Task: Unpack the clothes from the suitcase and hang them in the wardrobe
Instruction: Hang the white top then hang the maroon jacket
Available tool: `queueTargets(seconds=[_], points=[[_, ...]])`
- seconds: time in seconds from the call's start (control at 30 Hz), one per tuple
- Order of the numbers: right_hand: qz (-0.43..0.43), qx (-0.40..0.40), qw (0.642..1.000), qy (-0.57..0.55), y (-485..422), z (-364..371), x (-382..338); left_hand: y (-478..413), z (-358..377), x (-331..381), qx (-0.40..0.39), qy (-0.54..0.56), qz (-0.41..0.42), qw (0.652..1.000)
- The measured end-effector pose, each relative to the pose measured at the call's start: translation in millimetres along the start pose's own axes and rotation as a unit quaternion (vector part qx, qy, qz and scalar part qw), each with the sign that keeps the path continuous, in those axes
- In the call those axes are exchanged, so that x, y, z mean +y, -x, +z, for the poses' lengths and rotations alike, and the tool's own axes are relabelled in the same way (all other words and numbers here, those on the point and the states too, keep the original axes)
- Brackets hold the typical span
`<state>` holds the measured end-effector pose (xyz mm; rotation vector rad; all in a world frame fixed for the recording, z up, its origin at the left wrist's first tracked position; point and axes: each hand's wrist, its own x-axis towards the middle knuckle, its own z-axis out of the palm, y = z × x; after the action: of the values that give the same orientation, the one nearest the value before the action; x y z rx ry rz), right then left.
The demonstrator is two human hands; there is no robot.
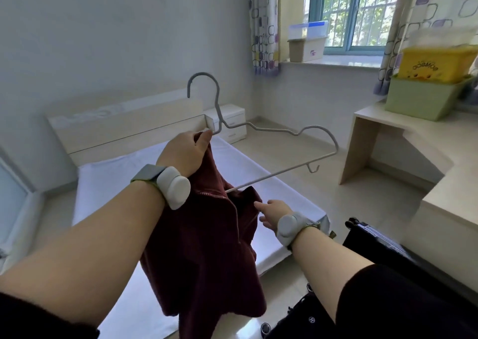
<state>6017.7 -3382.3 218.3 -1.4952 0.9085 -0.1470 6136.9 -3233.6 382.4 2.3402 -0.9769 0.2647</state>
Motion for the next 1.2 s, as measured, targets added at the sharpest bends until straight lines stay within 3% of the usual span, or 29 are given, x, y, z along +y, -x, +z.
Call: queueTargets(seconds=[0.17, 0.37, 0.57, 0.7, 0.9, 1.0, 1.1, 1.2], points=[[0.066, -0.096, 0.971, -0.208, 4.4, 17.3, -4.0, 5.0, -11.0, -18.0, 0.010, -0.011, -0.009, 1.000], [0.051, -0.066, 0.943, -0.323, 3.6, 15.0, -9.0, 7.1, -23.4, -46.7, 0.022, -0.011, -0.023, 0.999], [0.042, -0.149, 0.943, -0.294, 9.1, -16.6, -14.7, 13.5, -30.9, -75.9, 0.028, 0.000, -0.038, 0.999], [0.024, -0.093, 0.931, -0.353, 3.1, -38.7, -22.1, 17.9, -26.4, -93.0, 0.025, -0.019, -0.063, 0.998], [-0.058, 0.002, 0.925, -0.375, -1.2, -57.8, -32.9, 20.8, -15.1, -101.4, 0.015, -0.062, -0.022, 0.998], [-0.084, 0.087, 0.937, -0.327, -8.0, -67.9, -32.5, 21.7, -13.2, -98.5, 0.012, -0.082, -0.006, 0.997], [-0.119, 0.196, 0.952, -0.202, -7.9, -73.1, -38.2, 24.8, -9.1, -98.6, -0.025, -0.147, 0.017, 0.989], [-0.200, 0.263, 0.939, -0.098, 14.1, -63.5, -57.7, 26.8, -3.2, -90.7, -0.006, -0.216, 0.004, 0.976]])
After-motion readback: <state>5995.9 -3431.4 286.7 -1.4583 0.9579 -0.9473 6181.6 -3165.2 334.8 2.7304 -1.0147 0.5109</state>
